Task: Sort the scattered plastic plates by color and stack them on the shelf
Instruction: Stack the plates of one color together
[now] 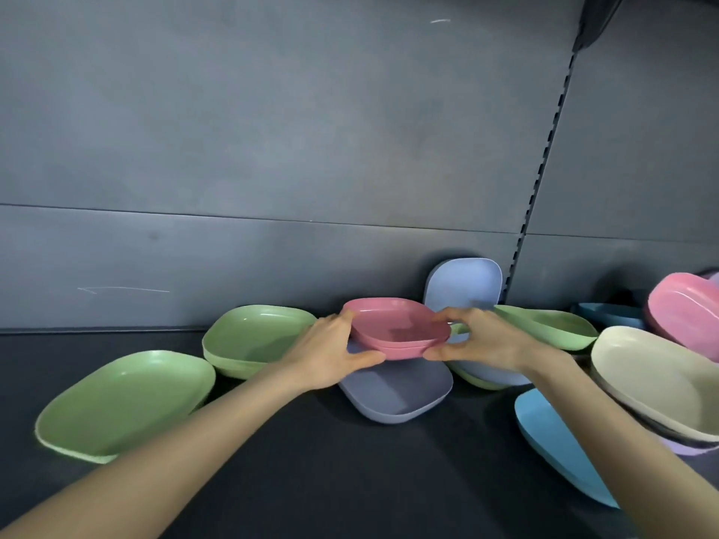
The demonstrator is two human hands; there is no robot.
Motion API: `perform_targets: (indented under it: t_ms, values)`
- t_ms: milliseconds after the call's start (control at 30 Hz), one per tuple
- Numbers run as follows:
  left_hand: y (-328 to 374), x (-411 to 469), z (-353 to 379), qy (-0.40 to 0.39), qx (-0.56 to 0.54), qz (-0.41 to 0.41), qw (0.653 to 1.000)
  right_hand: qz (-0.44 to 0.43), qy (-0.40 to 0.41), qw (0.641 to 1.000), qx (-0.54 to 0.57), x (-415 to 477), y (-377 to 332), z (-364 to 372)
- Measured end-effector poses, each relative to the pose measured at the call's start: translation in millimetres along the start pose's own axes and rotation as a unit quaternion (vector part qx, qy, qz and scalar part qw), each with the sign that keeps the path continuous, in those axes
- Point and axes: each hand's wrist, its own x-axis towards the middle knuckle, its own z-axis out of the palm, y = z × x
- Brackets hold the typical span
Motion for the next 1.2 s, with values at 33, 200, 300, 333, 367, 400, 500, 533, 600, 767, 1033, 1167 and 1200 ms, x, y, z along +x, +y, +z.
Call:
perform_targets:
  t_ms: [33,200,300,333,367,400,500,533,600,767,1033,1167,1200]
  values:
    - [1,-1,2,0.013,-0.017,-0.003,1.000,-0.010,0.001,1.000,0.000,3,2,1]
    - [1,-16,1,0.070,-0.099,-0.014,0.993,-0.068,0.044,0.996,0.026,4,2,2]
    - [1,-31,-10,0.108,-0.135,-0.022,0.985,-0.093,0.075,0.990,0.076,-1,-10,5]
    - [-1,-38,-15,0.117,-0.141,-0.028,0.983,-0.096,0.080,0.988,0.096,-3,-17,8]
    - [-2,-46,-20,0.122,-0.155,-0.029,0.980,-0.096,0.083,0.985,0.119,-6,-23,12]
    - [-4,-54,-25,0.124,-0.175,-0.027,0.976,-0.095,0.085,0.982,0.140,-10,-30,16]
    - [-8,-85,-38,0.122,-0.236,-0.019,0.964,-0.107,0.092,0.979,0.150,-28,-52,30]
    - [-9,-92,-41,0.119,-0.254,-0.018,0.960,-0.110,0.090,0.979,0.146,-32,-57,34]
    - [-14,-114,-46,0.115,-0.280,-0.018,0.953,-0.110,0.088,0.979,0.147,-47,-69,46]
    - [-27,-169,-49,0.091,-0.303,-0.030,0.948,-0.121,0.075,0.977,0.157,-90,-97,77]
    - [-37,-217,-45,0.045,-0.246,-0.021,0.968,-0.116,0.035,0.982,0.148,-131,-116,108]
    - [-38,-221,-52,0.021,-0.168,-0.024,0.985,-0.096,0.025,0.989,0.113,-134,-124,106]
    - [-39,-221,-54,0.019,-0.135,-0.026,0.990,-0.092,0.017,0.990,0.101,-134,-125,105]
